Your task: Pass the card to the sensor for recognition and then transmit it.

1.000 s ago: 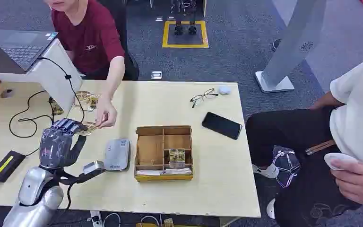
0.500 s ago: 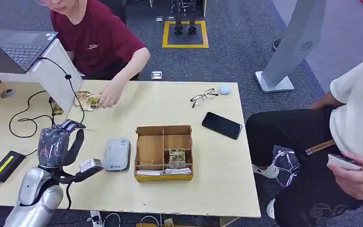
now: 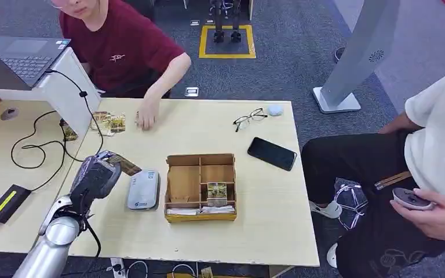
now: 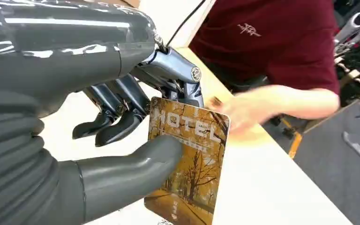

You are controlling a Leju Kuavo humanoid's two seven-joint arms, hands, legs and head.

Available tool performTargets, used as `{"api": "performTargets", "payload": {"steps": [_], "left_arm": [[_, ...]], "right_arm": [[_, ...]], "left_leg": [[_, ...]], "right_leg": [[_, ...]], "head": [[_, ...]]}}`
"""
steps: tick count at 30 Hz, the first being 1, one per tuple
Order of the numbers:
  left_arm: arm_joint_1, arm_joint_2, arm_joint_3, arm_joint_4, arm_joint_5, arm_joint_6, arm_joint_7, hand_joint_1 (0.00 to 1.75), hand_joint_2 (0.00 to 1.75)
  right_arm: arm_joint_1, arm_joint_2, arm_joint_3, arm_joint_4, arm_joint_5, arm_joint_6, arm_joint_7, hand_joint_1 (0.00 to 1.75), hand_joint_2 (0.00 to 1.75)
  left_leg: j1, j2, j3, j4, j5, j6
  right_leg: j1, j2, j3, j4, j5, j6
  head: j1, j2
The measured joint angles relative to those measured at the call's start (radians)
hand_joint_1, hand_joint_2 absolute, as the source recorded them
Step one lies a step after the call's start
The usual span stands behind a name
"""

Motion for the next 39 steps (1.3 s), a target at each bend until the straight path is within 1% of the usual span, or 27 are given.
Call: {"api": "performTargets", "payload": {"steps": [5,7,10,14,17,25,28,39], "left_arm": [[-0.004,0.0,0.0,0.016,0.049,-0.042,0.032,1.75,1.75],[-0.001,-0.002,-0.001,0.023,0.065,-0.057,0.033,1.75,1.75],[0.003,-0.005,-0.002,0.031,0.066,-0.06,0.034,1.75,1.75],[0.004,-0.02,-0.015,0.049,0.012,-0.011,0.072,1.75,1.75],[0.004,-0.037,-0.03,0.071,-0.023,0.018,0.083,1.75,1.75],[0.004,-0.065,-0.037,0.123,-0.066,0.037,0.101,1.75,1.75],[0.001,-0.074,-0.04,0.142,-0.091,0.048,0.116,1.75,1.75],[-0.015,-0.099,-0.04,0.202,-0.15,0.07,0.126,1.75,1.75]], "right_arm": [[0.0,0.002,-0.006,0.0,0.001,-0.002,0.002,0.0,1.75],[0.0,0.002,-0.008,0.0,0.001,-0.003,0.003,0.0,1.75],[0.0,0.003,-0.01,0.0,0.002,-0.003,0.005,0.0,1.75],[0.0,0.006,-0.012,0.0,0.005,-0.001,0.015,0.0,1.75],[-0.001,0.007,-0.012,0.0,0.008,-0.001,0.019,0.0,1.75],[-0.002,0.008,-0.012,0.0,0.023,0.001,0.03,0.0,1.75],[-0.002,0.011,-0.012,0.0,0.024,0.003,0.034,0.0,1.75],[-0.004,0.013,-0.012,0.0,0.042,0.005,0.035,0.0,1.75]], "left_leg": [[0.0,0.0,0.0,0.0,0.0,0.0],[0.0,0.0,0.0,0.0,0.0,0.0],[0.0,0.0,0.0,0.0,0.0,0.0],[0.0,0.0,0.0,0.0,0.0,0.0],[0.0,0.0,0.0,0.0,0.0,0.0],[0.0,0.0,0.0,0.0,0.0,0.0],[0.0,0.0,0.0,0.0,0.0,0.0],[0.0,0.0,0.0,0.0,0.0,0.0]], "right_leg": [[0.0,0.0,0.0,0.0,0.0,0.0],[0.0,0.0,0.0,0.0,0.0,0.0],[0.0,0.0,0.0,0.0,0.0,0.0],[0.0,0.0,0.0,0.0,0.0,0.0],[0.0,0.0,0.0,0.0,0.0,0.0],[0.0,0.0,0.0,0.0,0.0,0.0],[0.0,0.0,0.0,0.0,0.0,0.0],[0.0,0.0,0.001,0.0,0.0,0.0]], "head": [[0.0,0.0],[0.0,0.0],[0.0,0.0],[0.0,0.0],[0.0,0.0],[0.0,0.0],[0.0,0.0],[0.0,0.0]]}}
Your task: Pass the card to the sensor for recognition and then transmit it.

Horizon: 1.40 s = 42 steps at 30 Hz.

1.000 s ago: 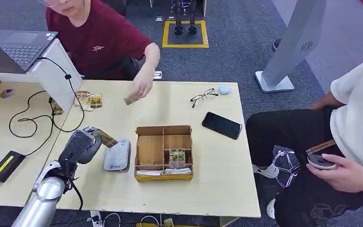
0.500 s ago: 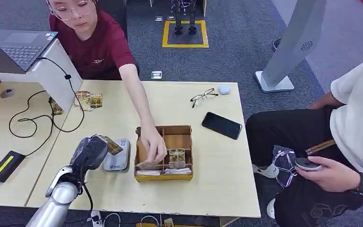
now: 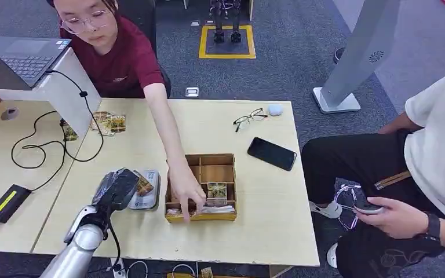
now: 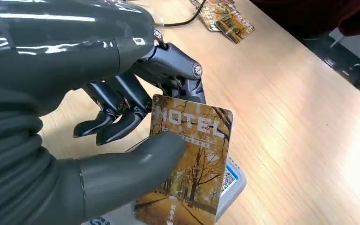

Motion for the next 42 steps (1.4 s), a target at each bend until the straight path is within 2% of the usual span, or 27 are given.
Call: {"api": "performTargets", "payload": {"steps": [22,31,36,39,42], "left_arm": [[-0.01,-0.043,0.011,0.111,-0.168,0.066,0.028,1.75,1.75],[-0.012,-0.054,0.018,0.134,-0.19,0.073,0.027,1.75,1.75],[-0.008,-0.068,0.034,0.132,-0.141,0.067,-0.053,1.75,1.75],[0.003,-0.068,0.035,0.089,-0.095,0.062,-0.097,1.75,1.75],[0.006,-0.071,0.035,0.029,-0.048,0.092,-0.142,1.75,1.75]], "right_arm": [[-0.002,0.0,0.0,-0.001,0.021,0.002,-0.002,0.0,1.75],[-0.003,0.0,0.0,-0.001,0.029,0.002,-0.001,0.0,1.75],[-0.002,0.0,-0.003,-0.001,0.034,0.002,-0.009,0.0,1.75],[-0.001,0.0,-0.008,-0.001,0.034,0.002,-0.013,0.0,1.75],[0.001,0.0,-0.01,-0.001,0.034,0.001,-0.019,0.0,1.75]], "left_leg": [[0.0,-0.001,0.001,0.0,0.0,0.0],[0.0,-0.001,0.002,0.0,0.0,0.0],[0.0,-0.001,0.004,0.0,0.0,0.0],[0.0,-0.001,0.004,0.0,0.0,0.0],[0.0,-0.001,0.003,0.0,0.0,0.0]], "right_leg": [[0.0,-0.001,0.001,0.0,0.0,0.0],[0.0,-0.001,0.003,0.0,0.0,0.0],[0.0,-0.001,0.005,0.0,0.0,0.0],[0.0,-0.001,0.005,0.0,0.0,0.0],[0.0,-0.001,0.004,0.0,0.0,0.0]], "head": [[0.0,0.0],[0.0,0.0],[0.0,0.0],[0.0,0.0],[0.0,0.0]]}}
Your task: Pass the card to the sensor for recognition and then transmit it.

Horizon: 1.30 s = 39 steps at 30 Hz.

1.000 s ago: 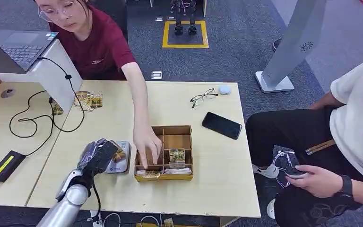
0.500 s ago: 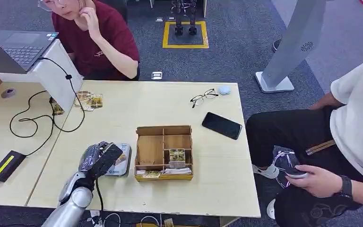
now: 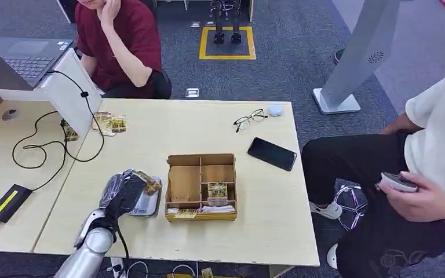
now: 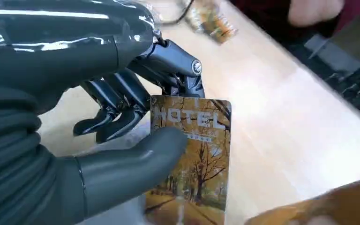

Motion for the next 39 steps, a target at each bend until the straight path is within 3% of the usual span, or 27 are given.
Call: {"api": "performTargets", "payload": {"steps": [7,11,18,22,26,39], "left_arm": [[-0.021,0.005,0.006,-0.144,0.065,0.119,-0.085,1.75,1.75],[-0.042,0.007,0.019,-0.187,0.046,0.203,-0.135,1.75,1.75],[-0.067,0.021,0.026,-0.191,-0.107,0.343,-0.171,1.75,1.75],[-0.092,0.034,0.034,-0.176,-0.419,0.472,-0.209,1.75,1.75],[-0.114,0.001,0.145,-0.16,-0.611,0.489,-0.336,1.75,1.75],[-0.166,-0.08,0.306,-0.103,-0.69,0.49,-0.415,1.75,1.75]], "right_arm": [[0.003,0.0,-0.011,0.0,0.002,-0.001,-0.006,0.0,1.75],[0.002,0.0,-0.012,0.0,0.008,0.008,-0.005,0.0,1.75],[-0.004,0.0,-0.012,0.0,0.04,0.029,0.005,0.0,1.75],[-0.012,0.0,-0.007,-0.001,0.071,0.052,0.012,0.0,1.75],[-0.023,0.0,0.006,-0.008,0.09,0.065,0.015,0.0,1.75],[-0.028,-0.003,0.011,-0.014,0.09,0.062,0.008,0.0,1.75]], "left_leg": [[0.0,0.0,-0.001,0.0,0.0,0.0],[0.0,0.0,-0.001,0.0,0.0,0.0],[0.0,0.0,-0.001,0.0,0.0,0.0],[0.0,0.0,-0.002,0.0,0.0,0.0],[0.0,0.001,-0.002,0.0,0.0,0.0],[0.0,0.001,-0.002,0.0,0.0,0.0]], "right_leg": [[0.0,0.0,-0.001,0.0,0.0,0.0],[0.0,0.0,-0.001,0.0,0.0,0.0],[0.0,0.0,-0.001,0.0,0.0,0.0],[0.0,0.0,-0.002,0.0,0.0,0.0],[0.0,0.001,-0.002,0.0,0.0,0.0],[0.0,0.001,-0.003,0.0,0.001,0.0]], "head": [[0.0,0.0],[0.0,0.0],[0.0,0.0],[0.0,0.0],[0.0,0.0],[0.0,0.0]]}}
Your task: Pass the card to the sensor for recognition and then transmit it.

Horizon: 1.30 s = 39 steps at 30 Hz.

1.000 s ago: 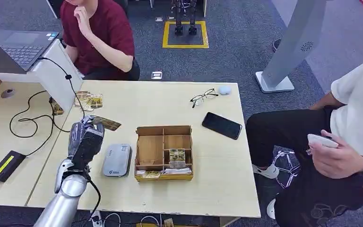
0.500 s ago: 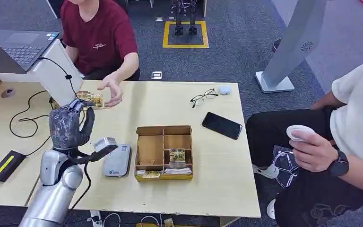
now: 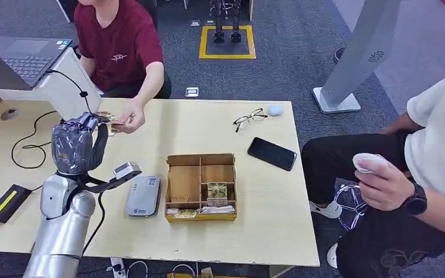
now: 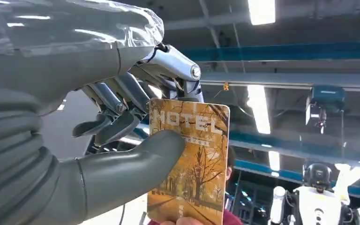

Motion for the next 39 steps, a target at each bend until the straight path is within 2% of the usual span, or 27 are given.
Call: {"api": "performTargets", "payload": {"steps": [6,7,13,17,19,20,23,25,27,28,31,34,39], "left_arm": [[-0.002,-0.014,0.012,0.026,0.02,0.0,-0.011,1.75,1.75],[-0.003,-0.016,0.014,0.029,0.021,0.0,-0.011,0.0,1.75],[-0.017,-0.017,0.013,0.057,0.097,0.0,-0.005,0.0,1.75],[-0.026,-0.011,-0.03,0.085,0.246,-0.017,0.082,0.0,1.75],[-0.026,-0.003,-0.073,0.091,0.352,-0.07,0.126,0.0,1.75],[-0.025,0.003,-0.103,0.09,0.417,-0.122,0.149,0.0,1.75],[-0.005,0.035,-0.197,0.068,0.518,-0.25,0.169,0.0,1.75],[0.032,0.062,-0.264,0.015,0.56,-0.325,0.149,0.0,1.75],[0.107,0.112,-0.338,-0.09,0.594,-0.432,0.098,0.0,1.75],[0.141,0.135,-0.371,-0.133,0.589,-0.457,0.077,0.0,1.75],[0.262,0.206,-0.461,-0.261,0.547,-0.478,0.028,0.0,1.75],[0.337,0.262,-0.533,-0.346,0.513,-0.471,-0.002,0.0,1.75],[0.391,0.303,-0.613,-0.428,0.472,-0.459,-0.011,0.0,1.75]], "right_arm": [[0.001,0.0,0.0,0.0,-0.003,-0.003,-0.002,0.0,1.75],[0.002,0.0,0.0,0.0,-0.003,-0.003,-0.003,0.0,1.75],[0.002,-0.001,-0.001,0.0,-0.003,-0.003,-0.009,0.0,1.75],[0.005,-0.003,-0.004,0.0,-0.019,-0.008,-0.017,0.0,1.75],[0.008,-0.004,-0.008,0.0,-0.024,-0.017,-0.02,0.0,1.75],[0.01,-0.004,-0.011,0.001,-0.03,-0.021,-0.021,0.0,1.75],[0.019,-0.004,-0.022,0.002,-0.041,-0.034,-0.032,0.0,1.75],[0.026,-0.004,-0.031,0.002,-0.054,-0.037,-0.04,0.0,1.75],[0.035,-0.004,-0.043,0.006,-0.067,-0.041,-0.048,0.0,1.75],[0.04,-0.004,-0.048,0.008,-0.074,-0.045,-0.053,0.0,1.75],[0.047,-0.004,-0.064,0.01,-0.077,-0.051,-0.062,0.0,1.75],[0.048,-0.004,-0.076,0.013,-0.077,-0.052,-0.062,0.0,1.75],[0.048,-0.004,-0.085,0.016,-0.081,-0.054,-0.062,0.0,1.75]], "left_leg": [[0.0,0.0,0.0,0.0,0.0,0.0],[0.0,0.0,0.0,0.0,0.0,0.0],[0.0,0.0,0.0,0.0,0.0,0.0],[0.0,0.0,0.0,0.0,0.0,0.0],[0.0,0.0,0.0,0.0,0.0,0.0],[0.0,0.0,0.0,0.0,0.0,0.0],[0.0,0.0,-0.001,0.0,0.0,0.0],[0.0,0.0,-0.001,0.0,0.0,0.0],[0.0,0.002,-0.002,0.0,-0.001,0.0],[0.0,0.002,-0.002,0.0,-0.001,0.001],[0.0,0.002,-0.002,0.0,-0.003,-0.001],[0.0,0.001,-0.003,0.0,-0.003,-0.001],[0.0,0.001,-0.002,0.0,-0.002,-0.001]], "right_leg": [[0.0,0.0,0.0,0.0,0.0,0.0],[0.0,0.0,0.0,0.0,0.0,0.0],[0.0,0.0,0.0,0.0,0.0,0.0],[0.0,0.0,-0.001,0.0,0.0,0.0],[0.0,0.0,0.0,0.0,0.0,0.0],[0.0,0.0,0.0,0.0,0.0,0.0],[0.0,0.0,0.0,0.0,0.0,0.0],[0.0,0.0,0.0,0.0,0.0,0.0],[0.0,0.002,-0.001,0.0,0.0,0.0],[0.0,0.002,-0.001,0.0,-0.001,0.001],[0.0,0.002,-0.003,0.0,-0.002,0.0],[0.0,0.0,-0.003,0.0,-0.003,0.001],[0.0,0.0,-0.002,0.0,-0.003,0.001]], "head": [[0.0,0.0],[0.0,0.0],[0.0,0.0],[0.0,0.0],[0.0,0.0],[0.0,0.0],[0.0,0.0],[0.0,0.0],[0.0,0.0],[0.0,0.0],[0.0,0.0],[0.0,0.0],[0.0,0.0]]}}
